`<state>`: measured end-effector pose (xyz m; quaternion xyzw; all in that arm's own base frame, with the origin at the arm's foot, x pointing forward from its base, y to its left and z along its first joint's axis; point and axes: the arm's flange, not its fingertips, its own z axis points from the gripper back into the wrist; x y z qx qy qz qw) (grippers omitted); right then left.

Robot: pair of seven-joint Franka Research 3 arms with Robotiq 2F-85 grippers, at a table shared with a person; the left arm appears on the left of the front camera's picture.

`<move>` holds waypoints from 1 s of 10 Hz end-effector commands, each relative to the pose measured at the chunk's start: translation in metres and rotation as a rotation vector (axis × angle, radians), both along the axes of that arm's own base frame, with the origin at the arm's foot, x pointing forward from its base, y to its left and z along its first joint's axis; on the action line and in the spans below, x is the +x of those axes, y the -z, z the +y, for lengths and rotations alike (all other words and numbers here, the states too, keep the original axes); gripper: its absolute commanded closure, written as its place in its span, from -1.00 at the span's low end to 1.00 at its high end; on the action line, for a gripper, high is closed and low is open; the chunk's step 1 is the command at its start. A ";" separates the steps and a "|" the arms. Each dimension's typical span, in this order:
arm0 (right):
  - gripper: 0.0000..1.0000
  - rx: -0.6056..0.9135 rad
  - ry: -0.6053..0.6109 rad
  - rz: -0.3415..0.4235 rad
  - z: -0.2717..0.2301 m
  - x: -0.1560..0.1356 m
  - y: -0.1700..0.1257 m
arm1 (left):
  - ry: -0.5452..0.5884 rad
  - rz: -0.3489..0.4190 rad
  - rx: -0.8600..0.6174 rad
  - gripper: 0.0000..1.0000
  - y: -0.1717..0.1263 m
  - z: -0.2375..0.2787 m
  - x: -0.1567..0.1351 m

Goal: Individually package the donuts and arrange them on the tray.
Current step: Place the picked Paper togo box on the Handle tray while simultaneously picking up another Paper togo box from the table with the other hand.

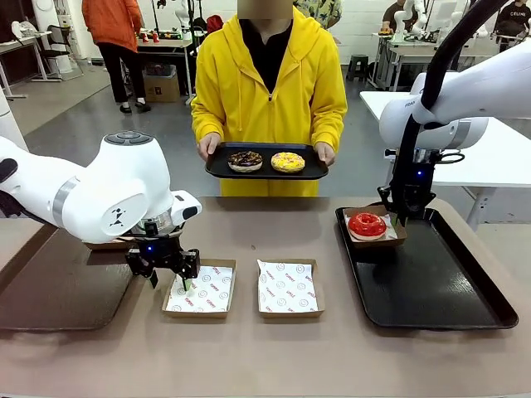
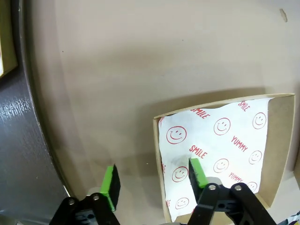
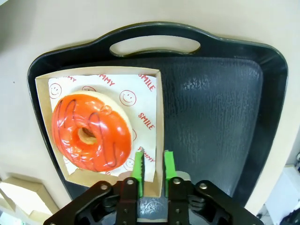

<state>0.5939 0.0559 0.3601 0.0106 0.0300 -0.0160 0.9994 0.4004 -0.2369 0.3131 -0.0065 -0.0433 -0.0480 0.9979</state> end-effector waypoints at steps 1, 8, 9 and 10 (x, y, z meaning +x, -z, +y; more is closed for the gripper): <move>-0.30 0.005 -0.022 -0.002 -0.003 0.005 0.002 | -0.015 -0.016 -0.038 0.29 -0.006 -0.003 -0.001; -1.00 0.028 -0.015 0.004 -0.007 0.001 0.003 | -0.047 -0.013 -0.062 1.00 -0.012 -0.001 0.000; -1.00 0.030 -0.014 0.001 -0.008 0.000 0.003 | -0.048 -0.009 -0.061 1.00 -0.012 0.000 0.001; -1.00 0.030 -0.012 -0.001 -0.008 -0.002 0.002 | -0.052 -0.005 -0.060 1.00 -0.012 0.000 0.002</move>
